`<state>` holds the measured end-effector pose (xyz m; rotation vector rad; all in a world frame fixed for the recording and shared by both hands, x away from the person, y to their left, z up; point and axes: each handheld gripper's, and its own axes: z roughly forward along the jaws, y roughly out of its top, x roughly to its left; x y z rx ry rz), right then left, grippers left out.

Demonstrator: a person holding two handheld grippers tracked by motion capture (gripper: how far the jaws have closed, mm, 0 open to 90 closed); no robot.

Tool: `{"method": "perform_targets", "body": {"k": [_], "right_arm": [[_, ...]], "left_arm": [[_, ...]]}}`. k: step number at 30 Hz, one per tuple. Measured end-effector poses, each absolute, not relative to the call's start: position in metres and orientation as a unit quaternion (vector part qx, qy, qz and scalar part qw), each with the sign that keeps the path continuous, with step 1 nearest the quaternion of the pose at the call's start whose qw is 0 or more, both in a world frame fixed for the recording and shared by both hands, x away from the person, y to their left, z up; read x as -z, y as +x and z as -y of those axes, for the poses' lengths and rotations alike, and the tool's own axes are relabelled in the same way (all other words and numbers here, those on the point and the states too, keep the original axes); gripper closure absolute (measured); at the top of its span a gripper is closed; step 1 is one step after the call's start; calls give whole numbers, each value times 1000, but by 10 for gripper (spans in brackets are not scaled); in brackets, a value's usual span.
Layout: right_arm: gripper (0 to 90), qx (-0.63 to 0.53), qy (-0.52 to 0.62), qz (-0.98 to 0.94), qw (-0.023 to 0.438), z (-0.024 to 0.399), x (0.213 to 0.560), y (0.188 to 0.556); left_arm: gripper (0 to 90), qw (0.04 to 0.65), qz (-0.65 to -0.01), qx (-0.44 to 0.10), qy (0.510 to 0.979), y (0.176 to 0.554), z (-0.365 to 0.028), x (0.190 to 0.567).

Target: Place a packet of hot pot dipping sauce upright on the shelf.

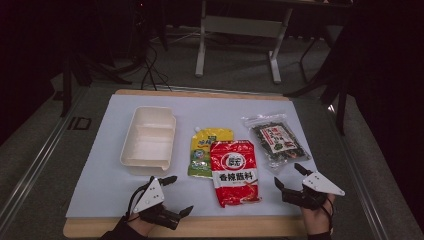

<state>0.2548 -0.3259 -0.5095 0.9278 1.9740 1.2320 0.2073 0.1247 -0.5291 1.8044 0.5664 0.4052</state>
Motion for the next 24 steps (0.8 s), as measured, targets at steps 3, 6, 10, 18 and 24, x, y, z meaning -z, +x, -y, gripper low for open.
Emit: {"method": "perform_targets", "body": {"k": [3, 6, 10, 18, 24], "right_arm": [[130, -470, 358, -756, 284, 321, 506, 251], [124, -470, 353, -757, 286, 319, 503, 248], [115, -474, 331, -765, 284, 315, 497, 242], [105, -481, 299, -763, 311, 305, 476, 236], [155, -482, 299, -766, 304, 302, 460, 248]], "left_arm": [[7, 567, -241, -173, 769, 207, -125, 529], [7, 567, -240, -174, 769, 208, -124, 529], [7, 565, -239, -175, 770, 207, -124, 529], [7, 563, -237, -178, 772, 207, -125, 529], [7, 561, -233, -179, 774, 207, -124, 529]]}}
